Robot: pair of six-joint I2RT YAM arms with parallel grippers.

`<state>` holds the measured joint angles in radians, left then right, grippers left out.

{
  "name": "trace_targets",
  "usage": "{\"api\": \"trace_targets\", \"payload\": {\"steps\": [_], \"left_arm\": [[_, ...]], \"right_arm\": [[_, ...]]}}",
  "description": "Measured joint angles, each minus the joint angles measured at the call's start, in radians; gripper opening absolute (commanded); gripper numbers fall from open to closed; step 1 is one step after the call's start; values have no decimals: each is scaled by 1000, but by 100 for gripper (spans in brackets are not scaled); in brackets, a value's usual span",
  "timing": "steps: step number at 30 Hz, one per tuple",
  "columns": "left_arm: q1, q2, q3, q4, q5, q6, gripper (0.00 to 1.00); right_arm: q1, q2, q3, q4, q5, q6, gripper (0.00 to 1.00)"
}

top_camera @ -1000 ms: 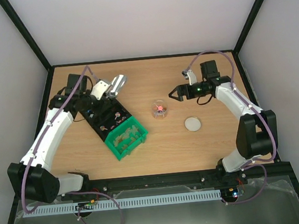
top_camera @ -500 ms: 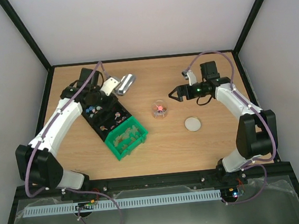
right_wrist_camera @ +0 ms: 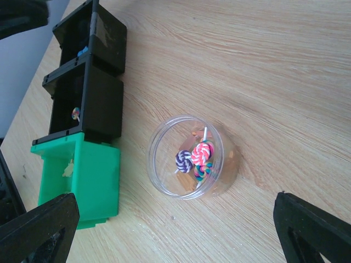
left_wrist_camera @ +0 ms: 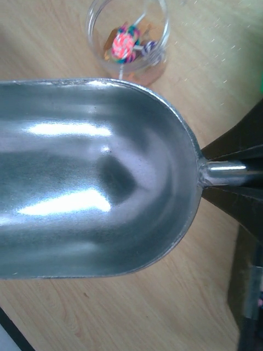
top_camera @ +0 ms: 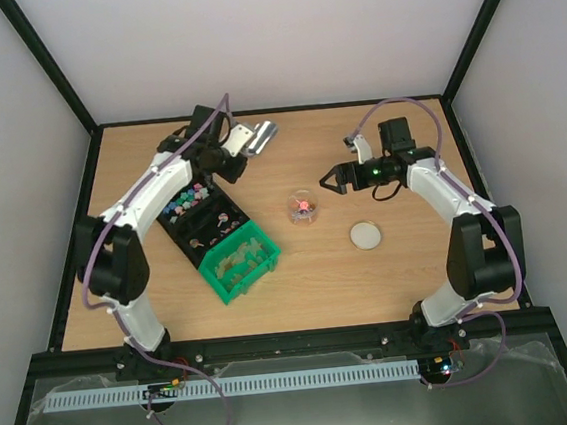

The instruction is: Pack the candies

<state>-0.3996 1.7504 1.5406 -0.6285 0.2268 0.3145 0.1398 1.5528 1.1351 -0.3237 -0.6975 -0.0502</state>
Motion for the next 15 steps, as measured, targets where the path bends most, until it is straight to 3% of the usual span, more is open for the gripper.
{"api": "trace_targets", "payload": {"steps": [15], "left_arm": [[-27,370,182,79,-42,-57,6]], "right_arm": [[0,53,0,1,2,-7,99]]}}
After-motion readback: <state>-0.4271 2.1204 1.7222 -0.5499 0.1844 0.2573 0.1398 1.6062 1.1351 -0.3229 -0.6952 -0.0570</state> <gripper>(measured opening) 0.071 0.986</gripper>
